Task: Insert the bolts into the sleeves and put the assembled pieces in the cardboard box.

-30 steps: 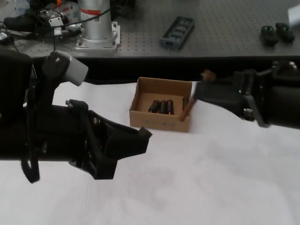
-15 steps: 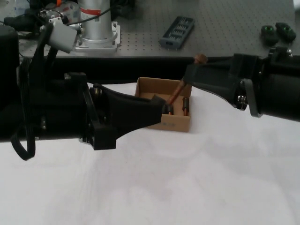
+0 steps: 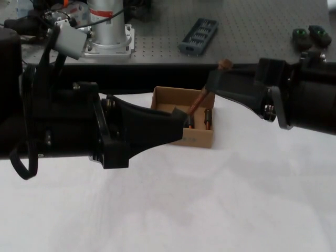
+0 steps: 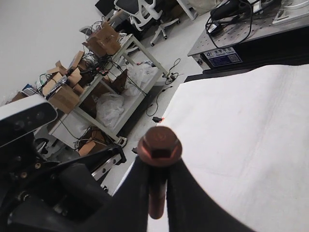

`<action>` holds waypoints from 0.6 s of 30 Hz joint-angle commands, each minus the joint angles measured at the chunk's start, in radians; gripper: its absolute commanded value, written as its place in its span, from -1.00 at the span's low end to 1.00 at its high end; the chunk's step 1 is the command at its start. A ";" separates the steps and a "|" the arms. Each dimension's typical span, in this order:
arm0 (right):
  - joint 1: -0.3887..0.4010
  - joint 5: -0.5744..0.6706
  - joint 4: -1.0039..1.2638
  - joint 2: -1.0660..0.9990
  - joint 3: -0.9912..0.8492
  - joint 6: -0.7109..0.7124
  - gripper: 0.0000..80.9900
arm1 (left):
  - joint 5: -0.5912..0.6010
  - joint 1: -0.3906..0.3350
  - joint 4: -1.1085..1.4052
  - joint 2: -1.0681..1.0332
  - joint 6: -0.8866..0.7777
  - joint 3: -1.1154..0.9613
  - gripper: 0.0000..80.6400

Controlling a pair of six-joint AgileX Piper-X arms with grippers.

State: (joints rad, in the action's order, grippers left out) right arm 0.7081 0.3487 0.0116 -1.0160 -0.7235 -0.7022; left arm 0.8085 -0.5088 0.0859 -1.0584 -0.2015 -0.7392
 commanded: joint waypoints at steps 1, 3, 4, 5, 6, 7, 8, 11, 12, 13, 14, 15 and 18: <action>0.004 0.004 0.020 -0.005 -0.026 -0.001 -0.95 | 0.016 0.000 0.026 0.009 -0.006 -0.003 -0.98; 0.004 0.004 0.026 -0.005 -0.038 -0.001 -0.95 | 0.017 0.000 0.019 0.009 0.003 -0.003 -0.98; 0.004 0.004 0.026 -0.005 -0.044 -0.001 -0.95 | 0.017 0.000 0.011 0.009 0.006 -0.003 -0.98; 0.004 0.006 0.026 -0.005 -0.053 -0.001 -0.95 | 0.017 0.000 0.004 0.009 0.009 -0.003 -0.98; 0.004 0.005 0.026 -0.005 -0.059 -0.001 -0.95 | 0.017 0.000 -0.007 0.009 0.017 -0.003 -0.98; 0.004 0.005 0.026 -0.005 -0.064 -0.001 -0.95 | 0.017 0.000 -0.019 0.009 0.026 -0.003 -0.98; 0.004 0.005 0.026 -0.005 -0.068 -0.001 -0.95 | 0.017 0.000 -0.030 0.009 0.031 -0.003 -0.98; 0.004 0.011 0.026 -0.005 -0.071 -0.001 -0.95 | 0.017 0.000 -0.033 0.009 0.042 -0.003 -0.98; 0.004 0.027 0.026 -0.005 -0.071 -0.001 -0.95 | 0.014 0.000 -0.033 0.009 0.052 -0.003 -0.98; 0.004 0.036 0.021 -0.005 -0.071 -0.001 -0.95 | 0.009 0.000 -0.033 0.009 0.056 -0.003 -0.98; 0.004 0.045 0.019 -0.005 -0.071 -0.001 -0.95 | 0.009 0.000 -0.033 0.009 0.056 -0.003 -0.98; 0.004 0.051 0.019 -0.005 -0.071 -0.001 -0.95 | 0.009 0.000 -0.033 0.009 0.056 -0.003 -0.98; 0.004 0.051 0.019 -0.005 -0.071 -0.001 -0.95 | 0.009 0.000 -0.033 0.009 0.054 -0.003 -0.98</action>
State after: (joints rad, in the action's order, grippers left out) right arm 0.7081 0.3817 0.0203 -1.0196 -0.7807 -0.7022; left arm 0.8099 -0.5088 0.0457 -1.0584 -0.1584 -0.7392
